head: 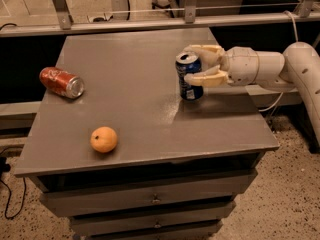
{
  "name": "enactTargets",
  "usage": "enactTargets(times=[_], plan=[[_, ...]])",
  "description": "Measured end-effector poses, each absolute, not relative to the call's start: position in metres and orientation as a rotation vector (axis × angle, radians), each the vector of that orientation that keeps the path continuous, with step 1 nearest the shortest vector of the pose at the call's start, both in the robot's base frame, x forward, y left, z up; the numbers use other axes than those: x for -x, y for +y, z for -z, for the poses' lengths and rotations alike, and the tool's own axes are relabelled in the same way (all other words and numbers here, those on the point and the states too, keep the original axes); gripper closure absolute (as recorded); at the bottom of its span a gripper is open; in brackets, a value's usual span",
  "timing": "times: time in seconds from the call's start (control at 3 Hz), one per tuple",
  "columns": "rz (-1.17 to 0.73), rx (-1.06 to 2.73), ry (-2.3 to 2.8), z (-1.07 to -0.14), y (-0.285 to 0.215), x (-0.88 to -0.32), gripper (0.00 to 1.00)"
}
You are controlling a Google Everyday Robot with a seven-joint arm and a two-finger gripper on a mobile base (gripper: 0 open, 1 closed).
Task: Place pepsi can upright
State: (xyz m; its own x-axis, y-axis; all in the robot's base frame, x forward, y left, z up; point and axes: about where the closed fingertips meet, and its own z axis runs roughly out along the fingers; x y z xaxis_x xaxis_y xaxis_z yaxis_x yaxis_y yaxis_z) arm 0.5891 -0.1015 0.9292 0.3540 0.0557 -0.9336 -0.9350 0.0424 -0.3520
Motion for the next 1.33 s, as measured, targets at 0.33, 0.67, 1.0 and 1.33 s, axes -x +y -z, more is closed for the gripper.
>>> enactTargets(times=[0.33, 0.67, 1.0, 1.33], plan=[[-0.989, 1.279, 0.896, -0.917, -0.104, -0.588, 0.84], [-1.003, 1.268, 0.878, -0.910, -0.108, -0.584, 0.60], [-1.004, 1.258, 0.876, -0.904, -0.114, -0.581, 0.36], [-0.994, 1.260, 0.883, -0.900, -0.121, -0.579, 0.07]])
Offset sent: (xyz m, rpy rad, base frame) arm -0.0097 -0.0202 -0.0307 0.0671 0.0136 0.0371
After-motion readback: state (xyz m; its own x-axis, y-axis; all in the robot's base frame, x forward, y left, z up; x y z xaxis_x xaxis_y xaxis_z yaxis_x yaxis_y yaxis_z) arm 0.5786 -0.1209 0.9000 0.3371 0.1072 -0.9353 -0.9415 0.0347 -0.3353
